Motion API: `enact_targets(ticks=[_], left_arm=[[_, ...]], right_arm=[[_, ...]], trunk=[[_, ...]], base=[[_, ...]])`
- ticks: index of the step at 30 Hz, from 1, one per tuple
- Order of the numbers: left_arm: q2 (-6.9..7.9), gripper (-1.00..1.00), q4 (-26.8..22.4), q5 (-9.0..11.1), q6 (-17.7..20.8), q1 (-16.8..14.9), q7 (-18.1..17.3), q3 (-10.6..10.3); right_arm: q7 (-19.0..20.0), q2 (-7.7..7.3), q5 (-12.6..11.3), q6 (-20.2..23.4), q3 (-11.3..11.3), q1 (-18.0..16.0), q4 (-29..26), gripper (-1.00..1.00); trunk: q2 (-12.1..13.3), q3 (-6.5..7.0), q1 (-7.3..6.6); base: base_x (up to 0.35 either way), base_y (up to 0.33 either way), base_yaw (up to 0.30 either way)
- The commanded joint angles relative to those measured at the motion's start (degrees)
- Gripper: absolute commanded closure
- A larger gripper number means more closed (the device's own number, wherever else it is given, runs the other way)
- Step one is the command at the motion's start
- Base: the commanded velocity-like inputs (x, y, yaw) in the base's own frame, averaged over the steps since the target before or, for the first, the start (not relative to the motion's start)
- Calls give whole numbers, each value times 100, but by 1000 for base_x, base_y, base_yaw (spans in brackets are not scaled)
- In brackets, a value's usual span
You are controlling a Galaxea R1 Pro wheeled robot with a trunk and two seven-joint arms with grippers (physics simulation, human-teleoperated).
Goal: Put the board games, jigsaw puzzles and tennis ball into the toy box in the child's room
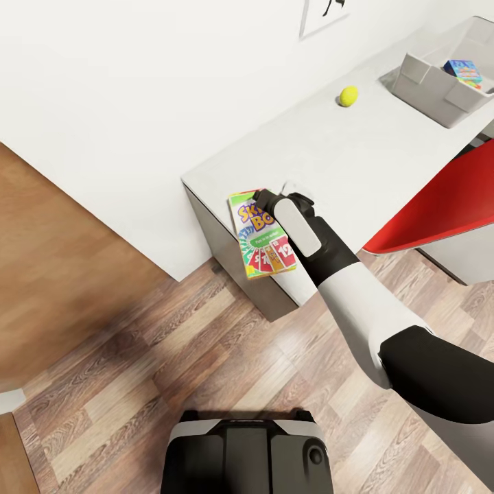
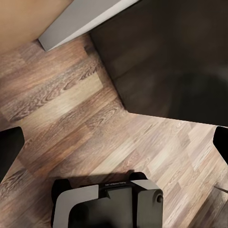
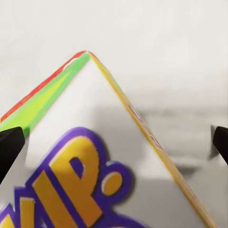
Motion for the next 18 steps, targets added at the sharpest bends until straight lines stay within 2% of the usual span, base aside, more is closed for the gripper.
enact_targets(ticks=[1,18], left_arm=[[3,-100,2,-7,61,-4,-29,-2],[3,-100,2,-6,61,-4,-29,1]], right_arm=[[-42,0,-19,25,5,-4,-28,-100],[-85,0,-5,123,12,-5,-380,-100]], trunk=[[-8,-7,4],[-8,-7,4]], base=[[0,0,0],[0,0,0]])
